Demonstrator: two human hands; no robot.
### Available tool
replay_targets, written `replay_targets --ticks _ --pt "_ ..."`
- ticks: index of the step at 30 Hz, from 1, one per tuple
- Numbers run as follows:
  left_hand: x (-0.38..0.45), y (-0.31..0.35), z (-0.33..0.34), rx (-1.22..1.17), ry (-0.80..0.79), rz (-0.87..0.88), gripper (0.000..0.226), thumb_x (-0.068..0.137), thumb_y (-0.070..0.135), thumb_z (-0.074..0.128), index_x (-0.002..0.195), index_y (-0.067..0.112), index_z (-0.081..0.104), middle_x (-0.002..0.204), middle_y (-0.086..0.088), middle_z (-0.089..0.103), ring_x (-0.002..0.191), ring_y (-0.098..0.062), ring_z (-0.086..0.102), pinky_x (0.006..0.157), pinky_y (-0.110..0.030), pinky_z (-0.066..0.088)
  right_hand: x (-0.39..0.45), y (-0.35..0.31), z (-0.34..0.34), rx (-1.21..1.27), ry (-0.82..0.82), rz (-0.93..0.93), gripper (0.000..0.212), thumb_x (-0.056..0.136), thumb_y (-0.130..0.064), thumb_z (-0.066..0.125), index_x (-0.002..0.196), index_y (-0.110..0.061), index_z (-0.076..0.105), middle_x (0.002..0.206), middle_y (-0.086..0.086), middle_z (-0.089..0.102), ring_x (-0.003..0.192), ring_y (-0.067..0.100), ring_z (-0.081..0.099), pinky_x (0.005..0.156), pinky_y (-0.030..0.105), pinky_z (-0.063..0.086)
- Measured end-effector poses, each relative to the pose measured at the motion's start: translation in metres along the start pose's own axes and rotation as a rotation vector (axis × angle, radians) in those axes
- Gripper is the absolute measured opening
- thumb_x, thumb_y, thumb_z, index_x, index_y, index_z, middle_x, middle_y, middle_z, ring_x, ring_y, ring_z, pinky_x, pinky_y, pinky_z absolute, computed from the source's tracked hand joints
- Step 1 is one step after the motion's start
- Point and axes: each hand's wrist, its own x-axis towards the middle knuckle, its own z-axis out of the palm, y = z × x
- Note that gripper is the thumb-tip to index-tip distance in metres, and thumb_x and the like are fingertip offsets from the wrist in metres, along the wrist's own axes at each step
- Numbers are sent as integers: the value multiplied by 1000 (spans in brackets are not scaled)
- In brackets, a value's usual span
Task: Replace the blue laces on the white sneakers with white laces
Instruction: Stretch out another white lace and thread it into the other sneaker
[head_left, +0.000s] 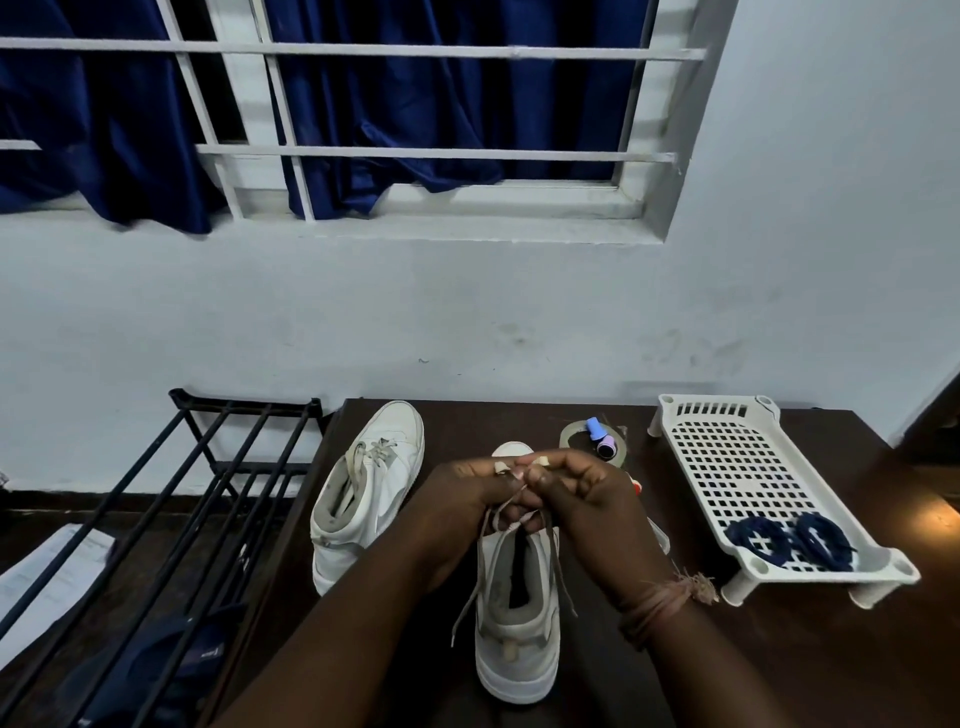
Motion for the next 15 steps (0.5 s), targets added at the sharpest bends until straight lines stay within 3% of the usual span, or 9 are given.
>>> replay_targets --ticks 5,9,11,13,15 --pt "-1 0 -4 277 19 169 19 95 8 65 105 15 80 80 -15 73 71 -26 68 79 -38 54 5 10 7 88 146 57 12 96 -5 61 94 0 72 78 21 71 64 29 64 53 33 55" --pt "-2 4 -8 552 102 246 21 87 16 75 104 25 81 87 0 79 90 -21 76 94 -51 55 11 23 4 20 249 51 8 93 -7 66 88 -5 72 77 30 65 54 26 56 53 34 47" --pt "-4 6 -7 588 95 247 20 87 16 75 100 29 82 85 1 79 89 -21 76 92 -50 56 14 24 1 35 256 71 2 90 -5 70 92 -5 71 77 29 67 53 23 55 51 32 46" --pt "-4 8 -8 671 109 274 19 85 22 78 95 38 82 82 0 78 85 -27 74 86 -51 57 16 23 1 39 284 88 16 86 -7 75 99 -8 66 78 23 70 56 24 61 51 32 48" --pt "-3 8 -9 713 142 280 14 82 23 80 89 35 82 78 1 77 80 -28 73 80 -49 56 15 22 1 -46 320 94 23 82 -12 80 97 -11 63 76 18 71 57 26 65 53 36 53"
